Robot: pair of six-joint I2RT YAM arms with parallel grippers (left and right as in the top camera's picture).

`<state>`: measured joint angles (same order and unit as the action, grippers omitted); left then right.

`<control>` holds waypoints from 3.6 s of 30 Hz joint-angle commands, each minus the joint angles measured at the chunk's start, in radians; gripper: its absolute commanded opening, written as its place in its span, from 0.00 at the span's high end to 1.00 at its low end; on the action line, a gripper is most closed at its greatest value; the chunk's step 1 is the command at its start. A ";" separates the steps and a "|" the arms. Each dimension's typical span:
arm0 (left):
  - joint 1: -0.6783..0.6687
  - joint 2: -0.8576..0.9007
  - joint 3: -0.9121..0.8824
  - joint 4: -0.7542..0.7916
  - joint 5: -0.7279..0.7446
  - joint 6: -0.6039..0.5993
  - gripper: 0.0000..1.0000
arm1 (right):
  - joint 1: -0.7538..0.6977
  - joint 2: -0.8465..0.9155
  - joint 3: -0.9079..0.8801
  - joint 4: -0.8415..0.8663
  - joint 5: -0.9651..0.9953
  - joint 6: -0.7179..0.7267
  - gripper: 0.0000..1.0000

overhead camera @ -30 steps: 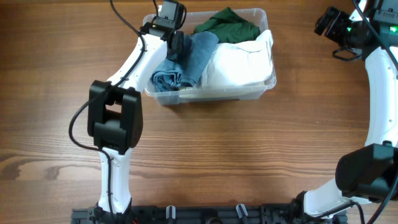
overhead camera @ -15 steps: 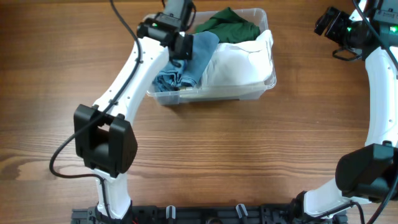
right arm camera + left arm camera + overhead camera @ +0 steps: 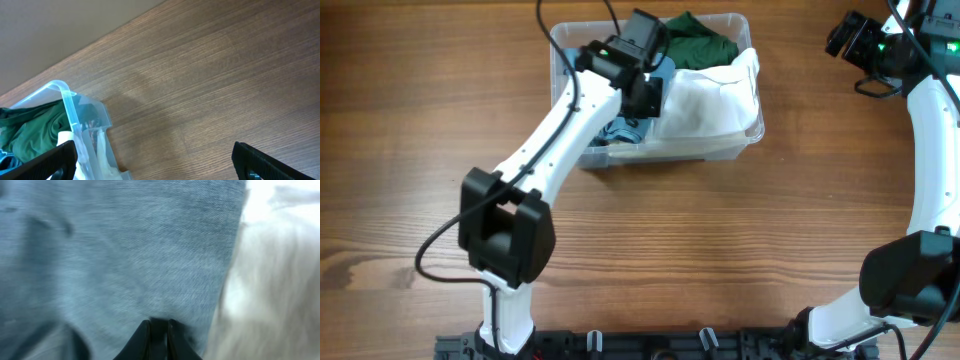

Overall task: Pack container
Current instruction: 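Press the light-blue cloth down into the bin's left side with the left gripper, then release the cloth and lift the left gripper out of the bin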

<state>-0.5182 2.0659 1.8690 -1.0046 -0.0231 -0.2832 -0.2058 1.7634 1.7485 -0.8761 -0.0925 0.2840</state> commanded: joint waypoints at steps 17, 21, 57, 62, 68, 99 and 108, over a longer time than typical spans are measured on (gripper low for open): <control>-0.052 0.183 -0.004 0.066 0.072 -0.021 0.86 | 0.003 0.013 -0.004 0.001 0.007 0.007 0.00; -0.052 0.147 0.011 0.074 0.072 -0.021 0.84 | 0.003 0.013 -0.004 0.000 0.007 0.007 0.00; -0.016 -0.285 0.063 -0.048 0.018 -0.009 0.00 | 0.003 0.013 -0.004 0.001 0.007 0.007 0.00; -0.010 -0.360 0.063 -0.063 0.019 -0.010 0.00 | 0.003 0.013 -0.004 0.000 0.007 0.007 0.00; -0.010 -0.398 0.063 -0.101 0.005 -0.009 0.00 | 0.003 0.013 -0.004 0.000 0.007 0.007 0.00; 0.472 -0.982 -0.570 0.319 0.184 0.231 0.00 | 0.003 0.013 -0.004 0.001 0.007 0.007 0.00; 0.561 -1.498 -1.312 0.900 0.309 0.230 0.00 | 0.002 0.013 -0.004 0.000 0.007 0.007 0.00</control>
<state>0.0139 0.7425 0.7834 -0.2398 0.1902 -0.0727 -0.2058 1.7634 1.7485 -0.8764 -0.0925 0.2840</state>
